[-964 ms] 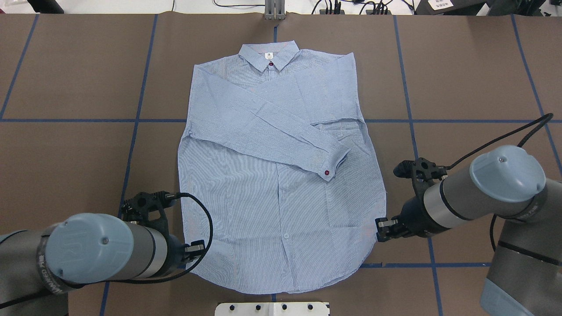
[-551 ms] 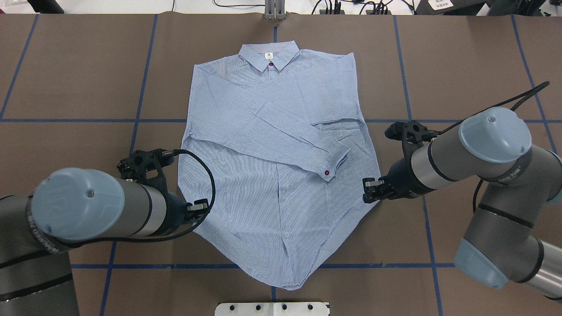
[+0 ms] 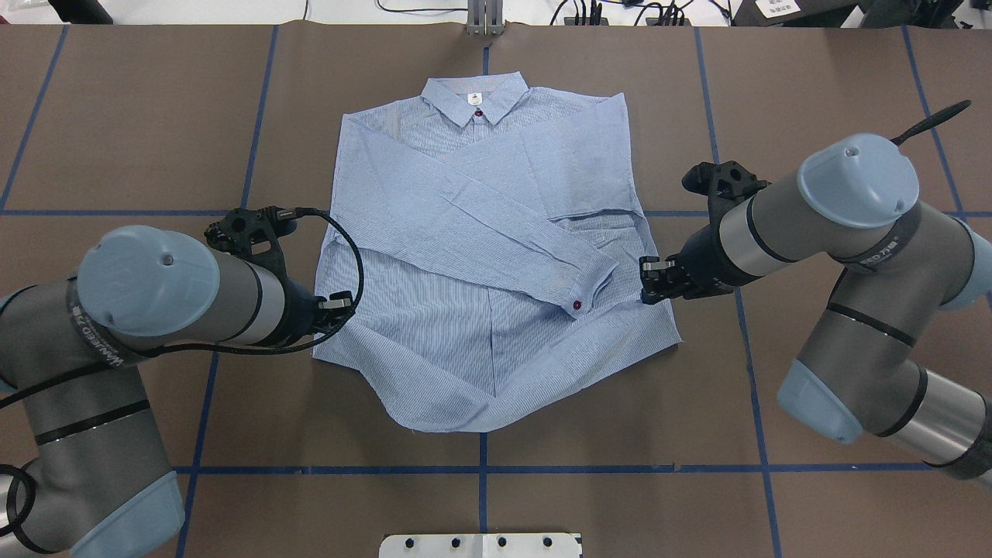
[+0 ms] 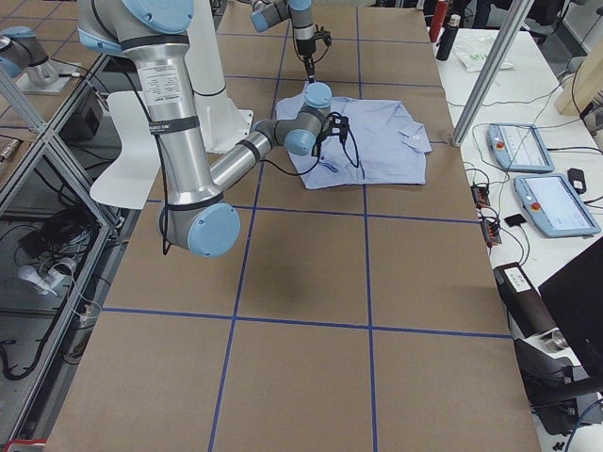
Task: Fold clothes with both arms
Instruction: 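Lift the hem with both grippers and fold it toward the collar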
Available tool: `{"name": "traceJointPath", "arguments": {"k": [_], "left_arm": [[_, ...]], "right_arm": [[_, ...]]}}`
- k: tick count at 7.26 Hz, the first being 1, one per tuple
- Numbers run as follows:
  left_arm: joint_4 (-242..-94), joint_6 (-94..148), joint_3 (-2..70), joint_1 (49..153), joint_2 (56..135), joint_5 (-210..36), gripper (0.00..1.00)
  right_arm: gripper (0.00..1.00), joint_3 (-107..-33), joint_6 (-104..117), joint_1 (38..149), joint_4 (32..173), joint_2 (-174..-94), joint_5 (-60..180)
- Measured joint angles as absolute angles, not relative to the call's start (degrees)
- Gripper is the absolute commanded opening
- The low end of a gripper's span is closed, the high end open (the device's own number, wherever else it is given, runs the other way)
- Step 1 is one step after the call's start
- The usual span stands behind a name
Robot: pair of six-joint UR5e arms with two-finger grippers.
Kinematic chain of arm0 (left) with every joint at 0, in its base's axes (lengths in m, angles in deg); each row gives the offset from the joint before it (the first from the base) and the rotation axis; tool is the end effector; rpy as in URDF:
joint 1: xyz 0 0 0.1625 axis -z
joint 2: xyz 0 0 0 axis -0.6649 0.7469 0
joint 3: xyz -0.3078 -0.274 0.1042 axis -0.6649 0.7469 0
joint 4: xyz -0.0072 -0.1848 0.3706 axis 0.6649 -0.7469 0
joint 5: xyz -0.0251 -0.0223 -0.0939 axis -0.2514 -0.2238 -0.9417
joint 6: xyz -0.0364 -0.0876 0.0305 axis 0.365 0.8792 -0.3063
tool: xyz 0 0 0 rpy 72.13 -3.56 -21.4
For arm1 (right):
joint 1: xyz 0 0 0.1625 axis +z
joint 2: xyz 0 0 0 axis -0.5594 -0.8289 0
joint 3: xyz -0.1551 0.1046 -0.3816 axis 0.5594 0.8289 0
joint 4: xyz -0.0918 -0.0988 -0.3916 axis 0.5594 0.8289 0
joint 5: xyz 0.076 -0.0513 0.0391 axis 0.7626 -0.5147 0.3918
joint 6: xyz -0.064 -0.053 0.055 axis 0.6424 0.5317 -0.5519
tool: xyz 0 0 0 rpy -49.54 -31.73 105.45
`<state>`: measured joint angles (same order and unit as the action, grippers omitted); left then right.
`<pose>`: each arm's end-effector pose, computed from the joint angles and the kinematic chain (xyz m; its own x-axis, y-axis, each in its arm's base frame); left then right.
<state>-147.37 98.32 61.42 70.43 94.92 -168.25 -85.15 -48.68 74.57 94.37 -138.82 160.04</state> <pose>0.4224 -0.3587 0.2541 0.5428 -0.2234 -0.8096 0.2788 0.9572 -0.0772 -0.3771 -0.4264 0.3237 0.4776 0.0601 0.8765 -0.0552 0.9977 -0.0383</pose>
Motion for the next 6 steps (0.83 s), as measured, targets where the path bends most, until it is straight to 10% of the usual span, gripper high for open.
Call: {"name": "traceJointPath", "arguments": {"k": [6], "left_arm": [[-147.3, 94.4, 58.4, 81.6, 98.1, -174.7, 0.00]], "right_arm": [[0.00, -80.4, -48.7, 80.2, 94.3, -134.4, 159.8]]}}
